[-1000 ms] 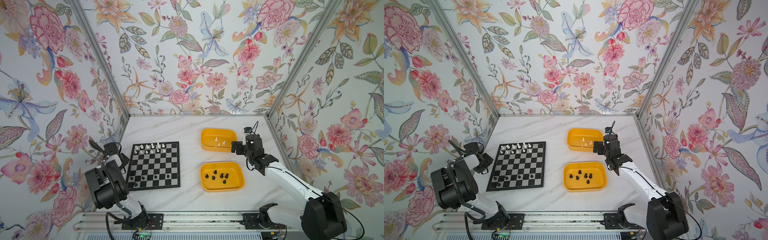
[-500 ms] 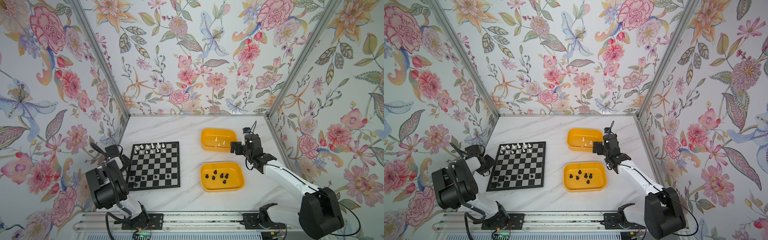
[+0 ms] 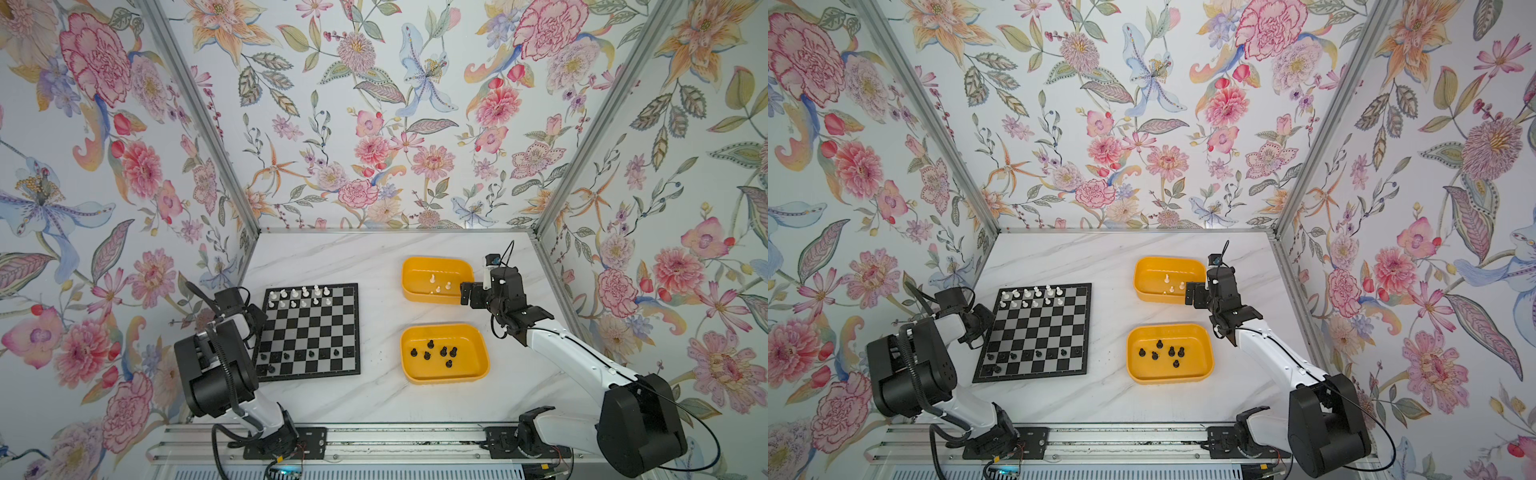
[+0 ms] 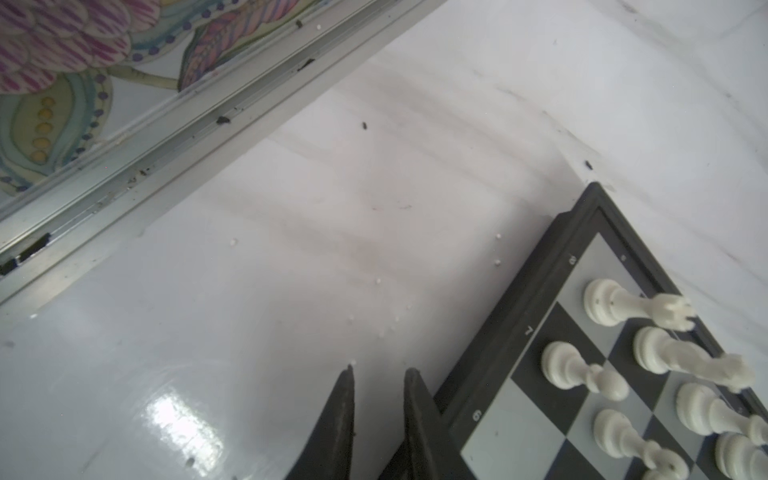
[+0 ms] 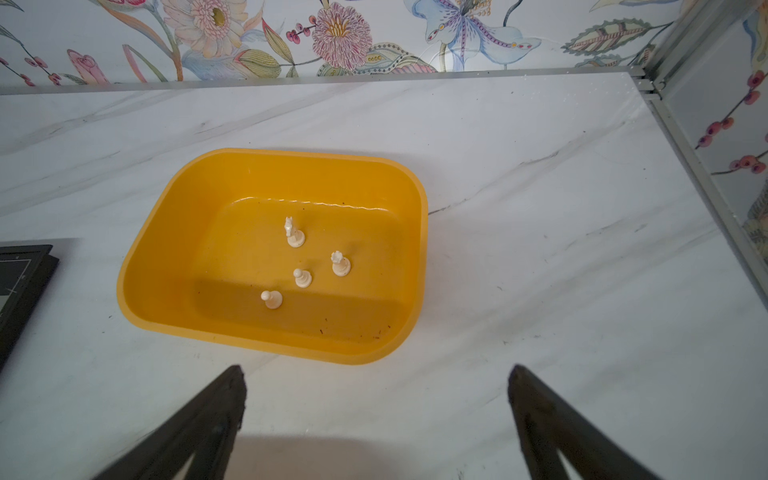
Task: Set up the chess pieces on the board
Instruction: 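Push the chessboard with the left gripper toward the yellow trays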
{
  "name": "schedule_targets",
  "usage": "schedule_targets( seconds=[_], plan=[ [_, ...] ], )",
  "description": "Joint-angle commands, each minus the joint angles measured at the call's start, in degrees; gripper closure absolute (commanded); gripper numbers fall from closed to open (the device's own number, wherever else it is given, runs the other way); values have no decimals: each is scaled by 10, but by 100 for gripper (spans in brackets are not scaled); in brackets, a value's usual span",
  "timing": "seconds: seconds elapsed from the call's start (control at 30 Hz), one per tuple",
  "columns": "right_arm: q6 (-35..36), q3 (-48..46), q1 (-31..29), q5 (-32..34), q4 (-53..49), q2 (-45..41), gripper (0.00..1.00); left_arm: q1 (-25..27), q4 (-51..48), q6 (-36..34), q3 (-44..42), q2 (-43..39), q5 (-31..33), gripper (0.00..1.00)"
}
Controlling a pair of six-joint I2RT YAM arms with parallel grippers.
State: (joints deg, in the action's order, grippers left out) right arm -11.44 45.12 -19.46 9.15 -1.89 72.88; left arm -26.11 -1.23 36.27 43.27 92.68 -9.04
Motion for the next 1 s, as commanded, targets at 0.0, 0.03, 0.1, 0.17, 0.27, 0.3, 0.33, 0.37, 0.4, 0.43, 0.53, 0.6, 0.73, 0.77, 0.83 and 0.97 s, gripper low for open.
schedule_targets(
  seconds=[0.0,0.03,0.1,0.17,0.27,0.3,0.33,0.37,0.4,0.43,0.53,0.6,0.73,0.77,0.83,0.97],
  plan=[
    [-9,16,3,-8,-1,8,1,24,-18,-7,3,14,-30,76],
    [-9,16,2,-9,-1,7,1,27,-15,-5,2,15,-31,76],
    [-10,15,2,-9,-3,6,1,33,-11,-2,-1,16,-36,76],
    [-11,15,2,-9,-5,3,1,38,-7,1,-3,19,-39,76],
    [-11,15,2,-9,-8,0,1,47,-3,2,-8,20,-44,76],
    [-13,14,2,-9,-10,-3,1,50,-1,4,-10,19,-47,76],
    [-14,13,2,-8,-10,-4,1,52,1,6,-12,19,-50,76],
    [-14,12,2,-8,-11,-9,1,55,4,9,-16,18,-53,76],
    [-15,10,2,-8,-11,-12,1,57,9,15,-20,17,-59,76],
    [-16,9,2,-8,-12,-14,1,60,13,20,-24,17,-64,76],
    [-19,5,2,-7,-15,-23,1,78,18,29,-28,17,-68,76],
    [-21,3,2,-6,-19,-27,1,89,19,38,-29,17,-71,76],
    [-23,0,1,-3,-27,-41,1,104,18,58,-39,6,-79,76],
    [-23,-3,0,-1,-29,-47,1,106,19,63,-44,1,-82,76],
    [-25,-8,0,2,-31,-55,1,110,16,70,-51,-10,-83,76],
    [-28,-16,-1,4,-36,-67,1,126,14,83,-64,-26,-91,77]
  ],
)
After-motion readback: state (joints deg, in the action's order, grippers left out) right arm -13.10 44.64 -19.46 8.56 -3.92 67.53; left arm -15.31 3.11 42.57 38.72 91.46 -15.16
